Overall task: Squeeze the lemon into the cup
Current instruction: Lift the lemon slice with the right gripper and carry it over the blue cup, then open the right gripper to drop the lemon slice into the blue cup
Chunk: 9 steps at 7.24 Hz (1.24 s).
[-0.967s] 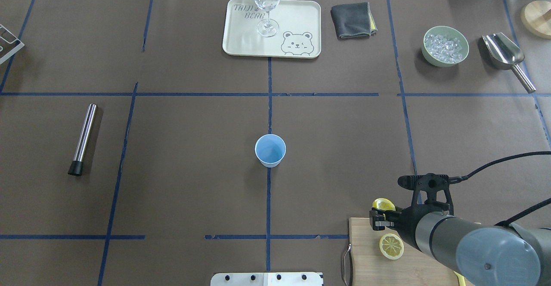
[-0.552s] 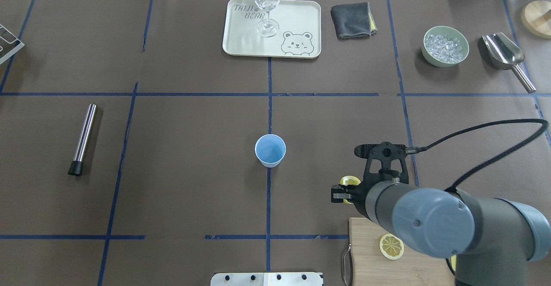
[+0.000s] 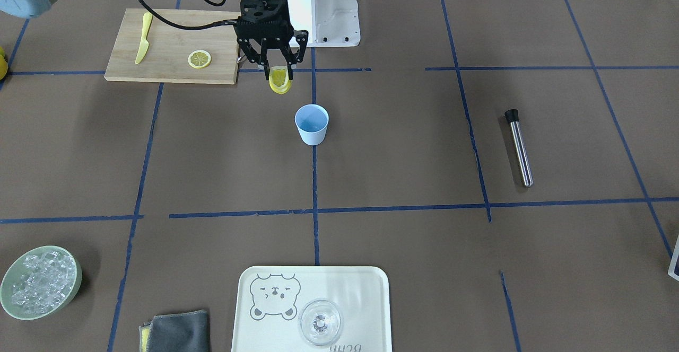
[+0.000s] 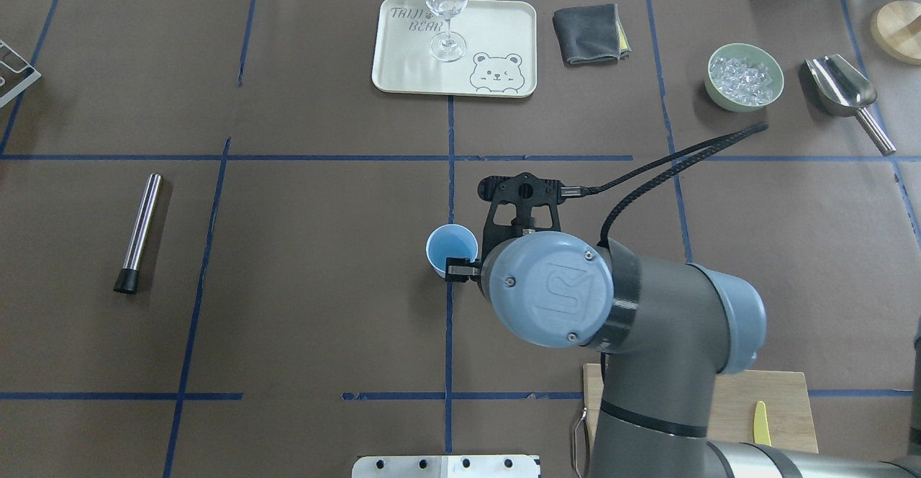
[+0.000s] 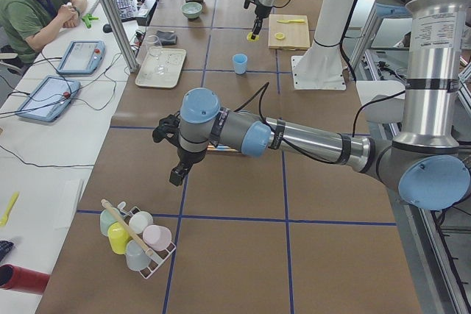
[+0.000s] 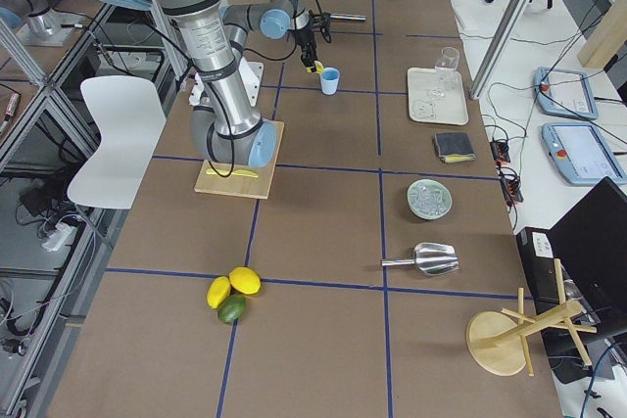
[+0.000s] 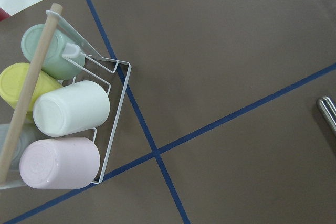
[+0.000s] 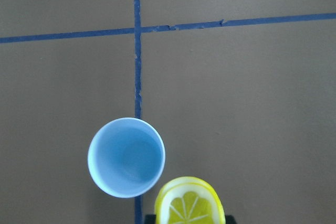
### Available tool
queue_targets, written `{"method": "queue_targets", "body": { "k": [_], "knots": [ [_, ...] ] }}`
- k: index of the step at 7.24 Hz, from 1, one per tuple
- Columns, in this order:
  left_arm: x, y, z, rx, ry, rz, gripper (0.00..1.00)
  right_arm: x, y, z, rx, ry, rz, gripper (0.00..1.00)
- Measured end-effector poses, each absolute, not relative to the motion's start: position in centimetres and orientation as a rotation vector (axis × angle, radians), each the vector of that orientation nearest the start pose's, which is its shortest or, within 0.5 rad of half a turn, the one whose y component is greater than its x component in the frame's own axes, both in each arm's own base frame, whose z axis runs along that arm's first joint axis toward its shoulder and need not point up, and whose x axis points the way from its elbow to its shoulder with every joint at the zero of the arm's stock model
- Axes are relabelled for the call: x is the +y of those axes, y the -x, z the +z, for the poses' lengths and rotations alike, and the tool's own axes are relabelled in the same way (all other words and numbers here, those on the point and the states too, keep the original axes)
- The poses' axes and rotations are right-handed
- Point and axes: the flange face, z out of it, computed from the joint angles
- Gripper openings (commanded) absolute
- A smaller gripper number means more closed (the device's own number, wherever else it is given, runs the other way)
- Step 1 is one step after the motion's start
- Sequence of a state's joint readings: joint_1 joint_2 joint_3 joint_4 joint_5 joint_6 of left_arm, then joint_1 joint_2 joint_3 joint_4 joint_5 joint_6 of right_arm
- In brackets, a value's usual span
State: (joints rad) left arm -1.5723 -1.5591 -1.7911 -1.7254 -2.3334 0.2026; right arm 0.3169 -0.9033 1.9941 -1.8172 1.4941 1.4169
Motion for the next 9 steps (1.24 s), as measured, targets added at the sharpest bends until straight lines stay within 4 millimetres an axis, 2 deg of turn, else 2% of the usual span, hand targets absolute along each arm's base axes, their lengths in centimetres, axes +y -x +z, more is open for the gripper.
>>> {"method": "queue_targets", "body": {
  "k": [1,3,5,7,8,9],
  "knots": [
    [-49.7,6.5,53.8,0.718,-0.422,0.328,1.00,-32.8,53.0,12.8,-0.792,-0.268,0.194,0.39],
    [-49.7,6.5,53.9,0.718,-0.420,0.327,1.00,-34.4,55.1,12.2,-0.768,-0.272,0.206,0.39],
    [-49.7,6.5,54.0,0.717,-0.418,0.326,1.00,-36.1,57.0,12.7,-0.760,-0.284,0.205,0.42],
    [-49.7,6.5,54.0,0.718,-0.418,0.326,1.00,-36.9,58.3,13.3,-0.757,-0.282,0.202,0.45],
    [-49.8,6.5,53.9,0.718,-0.419,0.326,1.00,-36.9,58.3,13.4,-0.757,-0.280,0.202,0.50],
    [-49.8,6.5,53.9,0.718,-0.418,0.326,1.00,-36.9,58.3,13.4,-0.756,-0.279,0.202,0.76]
  ]
}}
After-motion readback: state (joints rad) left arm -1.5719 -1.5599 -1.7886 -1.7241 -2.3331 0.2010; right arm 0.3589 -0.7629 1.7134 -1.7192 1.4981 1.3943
